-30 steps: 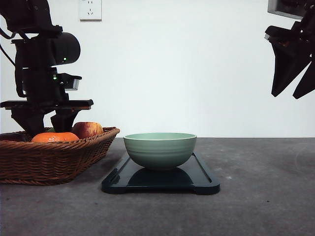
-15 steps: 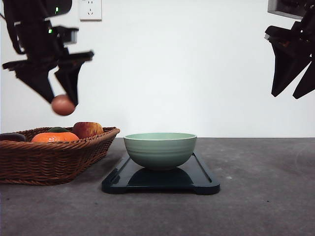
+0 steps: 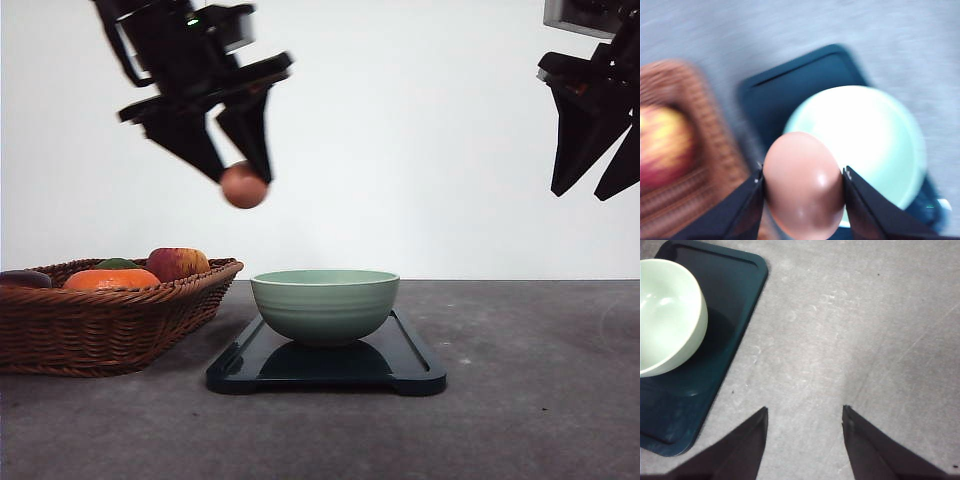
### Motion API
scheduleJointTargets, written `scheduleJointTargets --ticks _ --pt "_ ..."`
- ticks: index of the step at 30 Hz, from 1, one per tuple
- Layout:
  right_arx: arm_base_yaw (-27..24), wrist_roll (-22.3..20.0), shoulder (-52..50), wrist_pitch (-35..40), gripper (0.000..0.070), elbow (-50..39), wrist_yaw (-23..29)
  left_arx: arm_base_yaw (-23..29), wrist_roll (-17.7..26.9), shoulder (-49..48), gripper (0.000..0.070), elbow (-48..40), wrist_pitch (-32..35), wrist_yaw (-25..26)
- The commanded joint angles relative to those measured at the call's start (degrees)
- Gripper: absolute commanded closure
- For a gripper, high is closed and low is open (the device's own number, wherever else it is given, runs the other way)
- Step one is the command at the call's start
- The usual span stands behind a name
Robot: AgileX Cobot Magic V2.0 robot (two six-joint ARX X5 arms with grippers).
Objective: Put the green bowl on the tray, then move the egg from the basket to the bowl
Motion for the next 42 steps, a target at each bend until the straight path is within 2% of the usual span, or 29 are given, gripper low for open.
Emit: scheduleJointTargets --ticks 1,5,12,25,42 --pt "0.25 -0.44 0.39 0.32 0.0411 0.42 -0.04 -1.15 -1.35 0.78 0.054 1.01 1.4 0.26" --pt "0.25 -0.44 0.39 0.11 0.0411 0.42 -0.04 -2.26 -2.64 1.26 0.0508 1.01 4.16 0.2" --pt "0.25 -0.44 0.39 0.15 0.0411 0.42 -0.04 -2.32 -3.61 3.8 0.0508 1.09 7.11 0.24" --pt "0.25 -0.44 0.39 0.15 0.0411 0.42 -0.03 -3.04 -2.14 11.44 0.051 1.25 8.06 0.24" --pt "0.25 -0.46 0.39 0.13 0.0411 0.42 -0.02 -4.72 -1.89 20.47 0.0511 5.49 8.87 0.26"
